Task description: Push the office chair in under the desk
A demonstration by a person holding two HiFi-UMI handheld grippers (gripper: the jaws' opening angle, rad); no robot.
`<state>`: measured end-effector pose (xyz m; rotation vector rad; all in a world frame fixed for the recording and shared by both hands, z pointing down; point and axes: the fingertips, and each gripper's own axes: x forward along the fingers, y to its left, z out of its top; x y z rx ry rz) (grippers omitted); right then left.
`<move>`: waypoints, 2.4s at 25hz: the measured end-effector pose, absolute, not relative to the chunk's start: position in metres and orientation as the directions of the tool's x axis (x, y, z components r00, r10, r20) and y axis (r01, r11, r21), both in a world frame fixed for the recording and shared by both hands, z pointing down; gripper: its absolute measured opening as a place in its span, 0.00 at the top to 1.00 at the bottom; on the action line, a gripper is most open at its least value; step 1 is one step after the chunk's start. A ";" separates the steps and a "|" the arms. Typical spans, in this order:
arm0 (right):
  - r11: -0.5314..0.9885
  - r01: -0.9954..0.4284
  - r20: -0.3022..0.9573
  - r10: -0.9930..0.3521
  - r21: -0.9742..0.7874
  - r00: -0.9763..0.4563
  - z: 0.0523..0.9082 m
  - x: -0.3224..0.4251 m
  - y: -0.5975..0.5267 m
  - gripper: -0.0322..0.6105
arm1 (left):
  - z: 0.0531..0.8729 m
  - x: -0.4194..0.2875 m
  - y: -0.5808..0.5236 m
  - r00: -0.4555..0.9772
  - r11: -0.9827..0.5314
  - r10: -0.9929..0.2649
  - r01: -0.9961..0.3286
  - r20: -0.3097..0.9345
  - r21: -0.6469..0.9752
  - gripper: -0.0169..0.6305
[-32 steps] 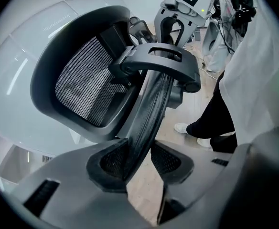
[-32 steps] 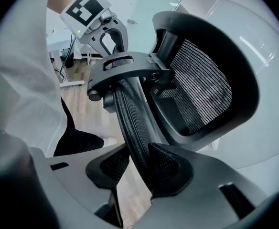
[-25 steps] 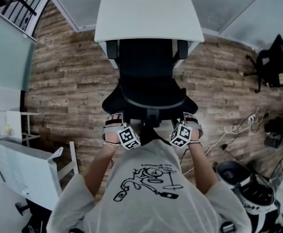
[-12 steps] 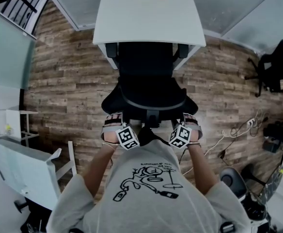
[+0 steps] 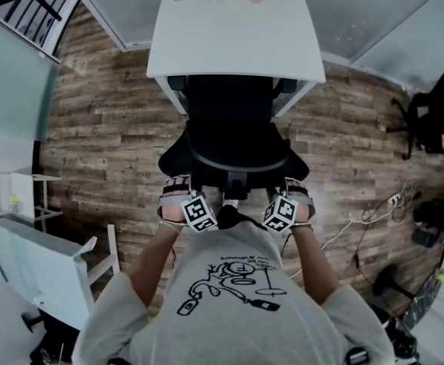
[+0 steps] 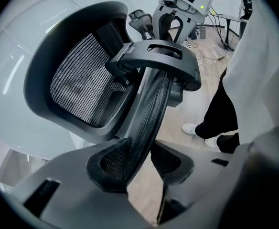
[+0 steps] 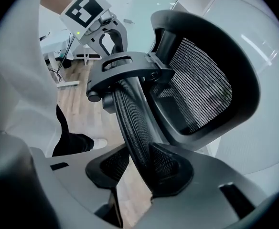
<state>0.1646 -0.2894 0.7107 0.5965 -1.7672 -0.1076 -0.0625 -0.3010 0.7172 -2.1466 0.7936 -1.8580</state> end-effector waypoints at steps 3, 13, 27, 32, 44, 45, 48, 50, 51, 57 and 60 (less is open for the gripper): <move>0.864 -0.333 0.880 -0.446 0.376 -0.162 0.711 0.167 -0.302 0.71 | 0.718 -0.060 -0.312 0.065 -0.837 -0.508 -0.271 0.859 -0.475 0.75; 0.867 -0.324 0.880 -0.445 0.378 -0.164 0.711 0.168 -0.339 0.71 | 0.718 -0.059 -0.348 0.057 -0.833 -0.514 -0.272 0.856 -0.482 0.75; 0.869 -0.314 0.880 -0.447 0.383 -0.161 0.711 0.173 -0.385 0.71 | 0.718 -0.054 -0.393 0.056 -0.828 -0.525 -0.267 0.849 -0.494 0.75; 0.870 -0.312 0.879 -0.446 0.382 -0.166 0.711 0.170 -0.400 0.71 | 0.718 -0.057 -0.410 0.053 -0.822 -0.536 -0.259 0.843 -0.507 0.75; 0.867 -0.308 0.876 -0.454 0.393 -0.160 0.710 0.171 -0.441 0.71 | 0.719 -0.056 -0.451 0.032 -0.812 -0.550 -0.254 0.834 -0.526 0.75; 0.866 -0.307 0.876 -0.455 0.394 -0.158 0.710 0.172 -0.444 0.71 | 0.719 -0.056 -0.455 0.029 -0.811 -0.551 -0.254 0.834 -0.527 0.75; 0.864 -0.307 0.876 -0.458 0.398 -0.152 0.712 0.172 -0.453 0.71 | 0.719 -0.057 -0.464 0.026 -0.807 -0.558 -0.253 0.830 -0.534 0.75; 0.861 -0.303 0.874 -0.465 0.409 -0.142 0.712 0.175 -0.460 0.71 | 0.719 -0.055 -0.469 0.028 -0.805 -0.561 -0.251 0.827 -0.537 0.75; 0.861 -0.301 0.875 -0.464 0.409 -0.138 0.711 0.176 -0.462 0.71 | 0.718 -0.054 -0.470 0.030 -0.805 -0.561 -0.250 0.827 -0.538 0.75; 0.859 -0.290 0.868 -0.475 0.421 -0.145 0.710 0.179 -0.461 0.71 | 0.718 -0.049 -0.468 0.034 -0.799 -0.574 -0.245 0.818 -0.550 0.76; 0.850 -0.298 0.858 -0.491 0.434 -0.151 0.707 0.178 -0.463 0.69 | 0.715 -0.049 -0.470 0.044 -0.797 -0.580 -0.234 0.813 -0.557 0.74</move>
